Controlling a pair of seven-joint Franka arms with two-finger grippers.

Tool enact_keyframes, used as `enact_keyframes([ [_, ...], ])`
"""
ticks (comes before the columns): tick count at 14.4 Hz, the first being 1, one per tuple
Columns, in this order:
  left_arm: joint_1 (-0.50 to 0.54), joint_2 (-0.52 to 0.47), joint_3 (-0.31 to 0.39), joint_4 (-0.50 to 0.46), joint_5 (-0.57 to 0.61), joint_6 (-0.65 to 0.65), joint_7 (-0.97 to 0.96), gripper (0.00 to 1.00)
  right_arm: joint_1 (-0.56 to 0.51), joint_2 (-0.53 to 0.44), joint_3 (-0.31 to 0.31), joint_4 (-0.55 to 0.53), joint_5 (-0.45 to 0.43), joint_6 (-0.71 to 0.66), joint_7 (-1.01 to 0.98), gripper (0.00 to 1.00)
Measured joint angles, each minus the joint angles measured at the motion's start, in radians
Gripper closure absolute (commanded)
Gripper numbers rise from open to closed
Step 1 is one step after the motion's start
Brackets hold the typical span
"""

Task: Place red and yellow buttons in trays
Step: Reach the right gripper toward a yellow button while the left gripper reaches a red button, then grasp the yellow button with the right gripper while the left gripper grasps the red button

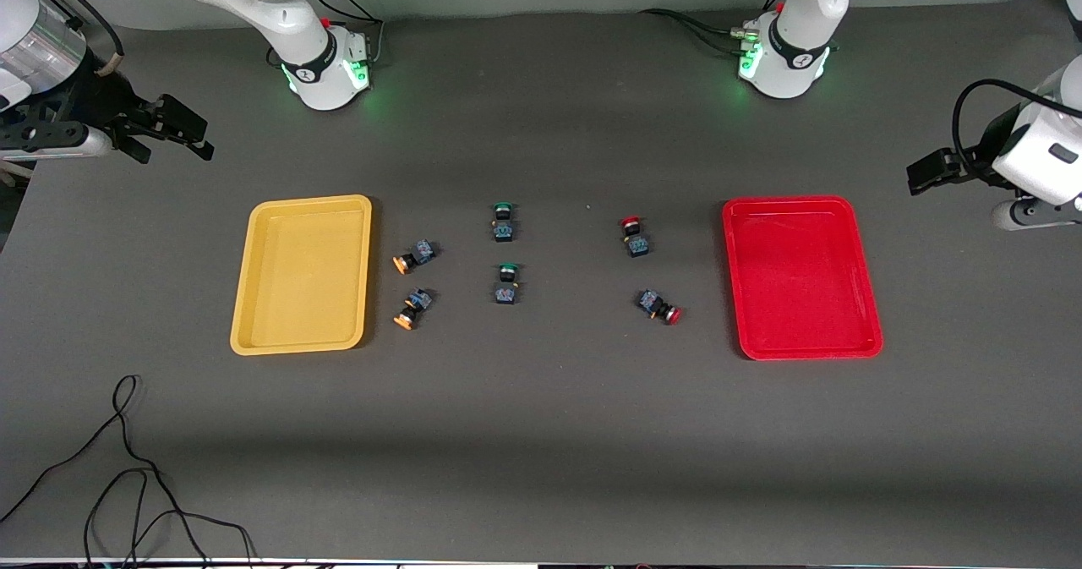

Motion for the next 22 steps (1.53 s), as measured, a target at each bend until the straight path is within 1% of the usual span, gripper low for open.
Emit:
enact_keyframes([
  [3,-0.001,-0.002,-0.003,0.019,0.000,-0.044,0.000,0.00,0.000,0.011,0.000,0.014,0.000,-0.007,0.000,0.00],
  [6,-0.004,-0.001,-0.016,0.029,-0.004,-0.062,0.000,0.00,0.001,0.024,0.000,0.018,0.000,-0.012,0.001,0.00],
  [8,-0.009,0.010,-0.049,0.022,-0.006,-0.071,-0.001,0.00,0.004,0.038,0.003,0.016,0.000,-0.014,0.011,0.00],
  [10,-0.030,0.031,-0.094,-0.001,-0.009,-0.052,-0.063,0.00,0.015,0.055,0.011,0.008,0.000,-0.009,0.032,0.00],
  [12,-0.084,0.058,-0.125,-0.066,-0.021,0.032,-0.163,0.00,0.041,0.069,0.015,-0.032,0.000,0.041,0.066,0.00],
  [13,-0.114,0.069,-0.134,-0.109,-0.030,0.084,-0.199,0.00,0.059,0.074,0.016,-0.065,0.000,0.086,0.093,0.00],
  [15,-0.166,0.090,-0.140,-0.191,-0.041,0.188,-0.256,0.00,0.107,0.088,0.018,-0.146,0.000,0.197,0.170,0.00],
  [17,-0.207,0.136,-0.141,-0.250,-0.056,0.286,-0.296,0.02,0.164,0.120,0.021,-0.225,0.000,0.324,0.272,0.00],
  [19,-0.243,0.203,-0.143,-0.296,-0.081,0.399,-0.367,0.02,0.212,0.180,0.023,-0.267,0.000,0.420,0.386,0.00],
  [22,-0.312,0.309,-0.153,-0.354,-0.121,0.596,-0.495,0.02,0.250,0.295,0.024,-0.283,0.000,0.539,0.522,0.00],
])
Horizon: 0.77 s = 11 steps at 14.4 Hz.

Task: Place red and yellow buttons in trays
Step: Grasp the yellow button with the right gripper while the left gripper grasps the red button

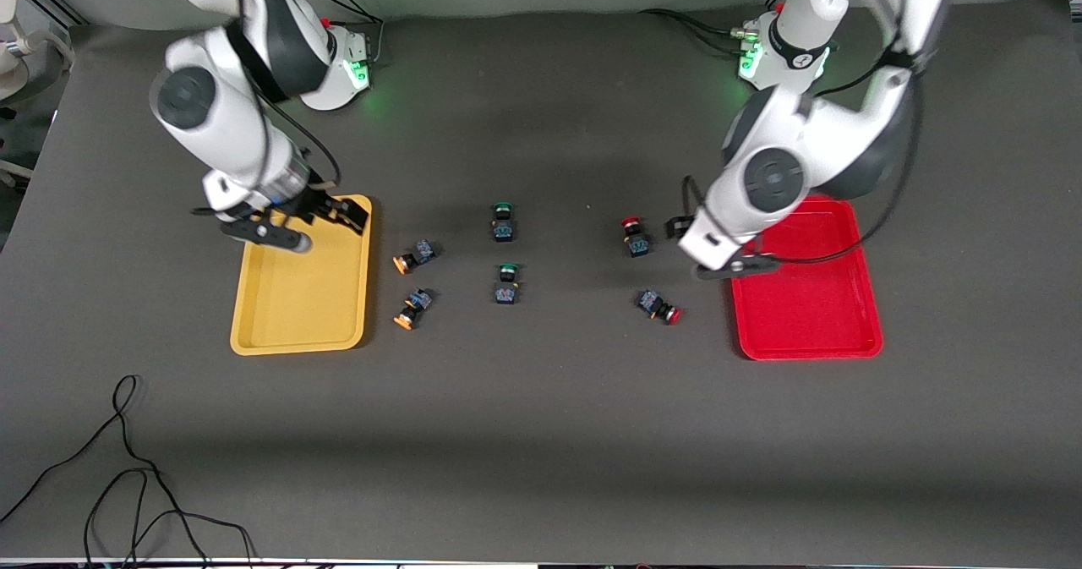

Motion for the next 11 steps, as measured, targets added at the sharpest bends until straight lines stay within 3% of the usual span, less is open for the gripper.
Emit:
enact_keyframes([
  [4,-0.087,0.144,-0.005,-0.011,-0.005,0.143,-0.128,0.02,0.049,0.161,0.000,-0.025,0.000,0.210,0.155,0.00],
  [8,-0.122,0.234,-0.005,-0.011,-0.006,0.243,-0.189,0.09,0.080,0.286,0.000,-0.026,0.000,0.311,0.235,0.00],
  [9,-0.127,0.248,-0.005,-0.011,-0.006,0.258,-0.205,0.21,0.081,0.311,0.000,-0.026,0.000,0.325,0.252,0.00],
  [10,-0.130,0.256,-0.005,-0.011,-0.006,0.265,-0.220,0.39,0.085,0.333,0.000,-0.026,0.000,0.337,0.273,0.00],
  [11,-0.133,0.258,-0.006,-0.010,-0.006,0.267,-0.229,0.65,0.095,0.352,0.001,-0.026,0.000,0.344,0.299,0.00],
])
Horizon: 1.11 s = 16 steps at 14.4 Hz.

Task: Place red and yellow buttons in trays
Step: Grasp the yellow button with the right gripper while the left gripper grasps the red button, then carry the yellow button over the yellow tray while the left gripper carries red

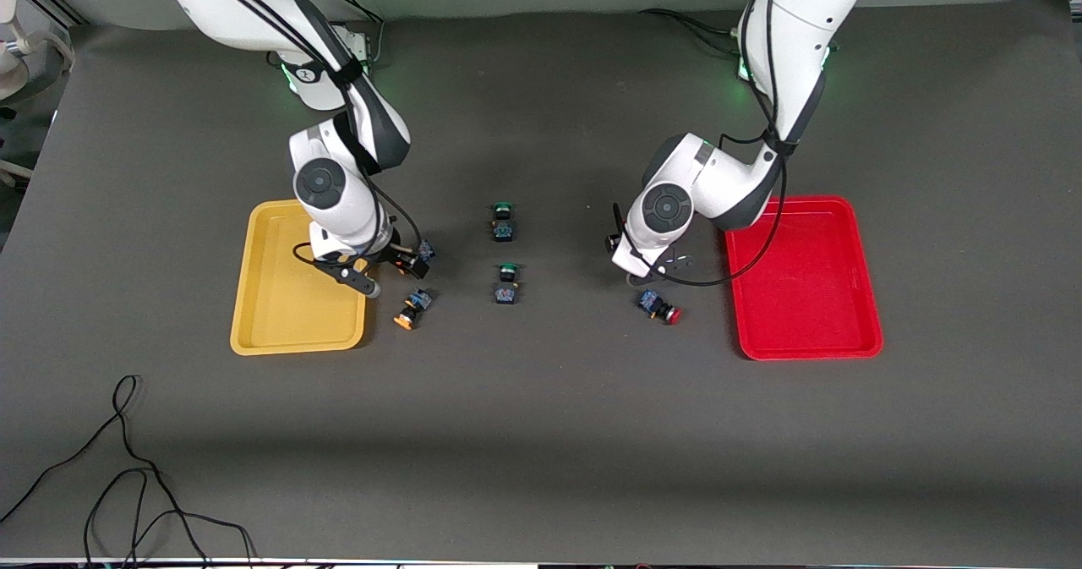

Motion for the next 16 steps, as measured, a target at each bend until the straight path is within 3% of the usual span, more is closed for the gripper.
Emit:
enact_keyframes([
  [1,-0.002,-0.001,-0.001,0.002,0.000,0.001,-0.007,0.86,0.014,0.014,0.000,0.000,0.000,0.007,0.026,0.00],
  [2,-0.004,-0.003,-0.004,0.006,0.000,0.002,-0.013,1.00,0.025,0.023,0.000,0.000,0.000,0.009,0.044,0.00],
  [4,-0.008,-0.011,-0.006,0.012,0.000,0.000,-0.021,1.00,0.034,0.032,0.000,0.000,0.000,0.009,0.057,0.07],
  [7,-0.006,-0.061,-0.004,0.032,-0.001,-0.076,-0.026,1.00,0.033,0.043,-0.001,-0.004,0.000,0.022,0.058,0.34],
  [11,0.089,-0.228,0.008,0.177,-0.001,-0.525,-0.013,1.00,0.033,0.050,-0.002,-0.016,0.000,0.048,0.059,0.69],
  [13,0.196,-0.305,0.014,0.256,0.000,-0.741,0.060,1.00,0.033,0.049,-0.002,-0.014,0.000,0.049,0.059,0.74],
  [16,0.391,-0.396,0.025,0.283,0.001,-0.862,0.298,1.00,0.033,0.021,-0.002,-0.009,0.000,0.028,0.059,0.76],
])
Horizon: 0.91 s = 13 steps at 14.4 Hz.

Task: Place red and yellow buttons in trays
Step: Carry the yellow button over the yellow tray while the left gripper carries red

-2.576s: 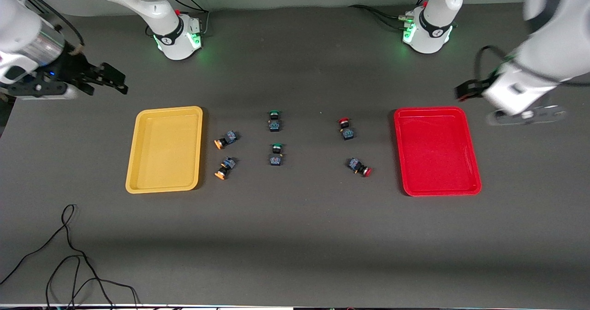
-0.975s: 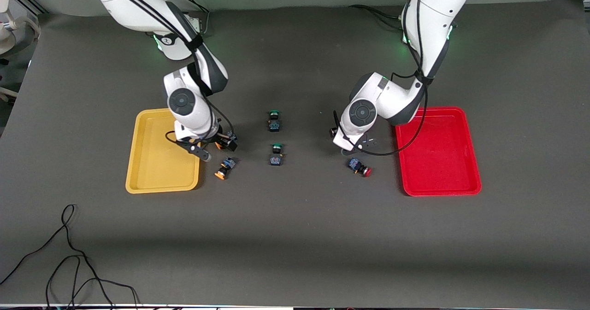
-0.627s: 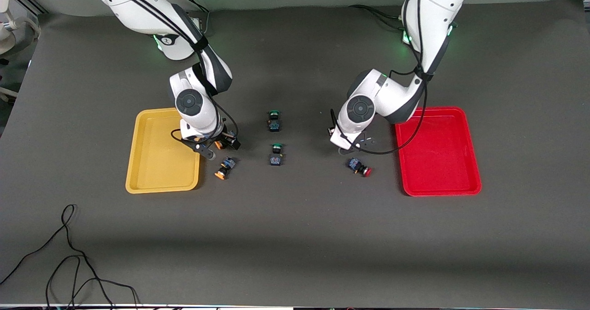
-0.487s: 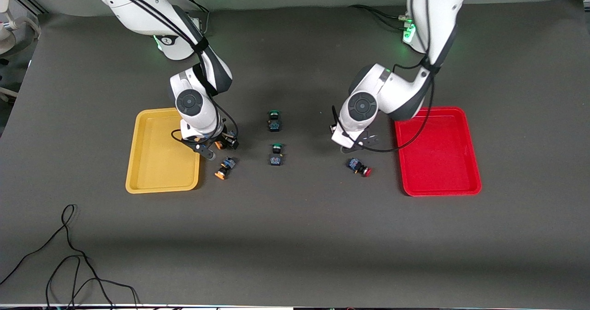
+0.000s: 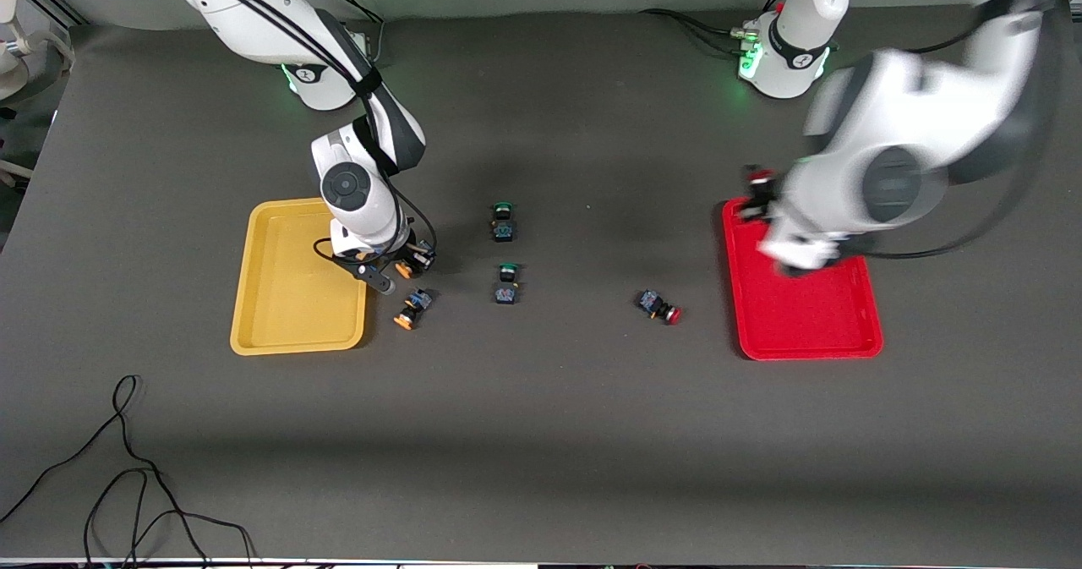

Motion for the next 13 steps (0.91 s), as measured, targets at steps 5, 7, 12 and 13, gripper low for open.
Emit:
enact_keyframes([
  [5,0.156,-0.026,0.005,-0.169,0.006,0.164,0.172,1.00,-0.003,-0.205,-0.051,0.020,0.000,-0.293,-0.073,0.76],
  [7,0.155,-0.017,-0.002,-0.305,0.007,0.341,0.172,1.00,-0.006,-0.300,-0.152,0.010,0.000,-0.402,-0.198,0.76],
  [12,0.169,0.107,0.001,-0.438,0.029,0.618,0.172,1.00,-0.024,-0.345,-0.404,-0.121,0.000,-0.350,-0.555,0.76],
  [13,0.174,0.141,0.001,-0.447,0.033,0.661,0.173,0.97,-0.027,-0.328,-0.428,-0.150,0.005,-0.299,-0.594,0.76],
])
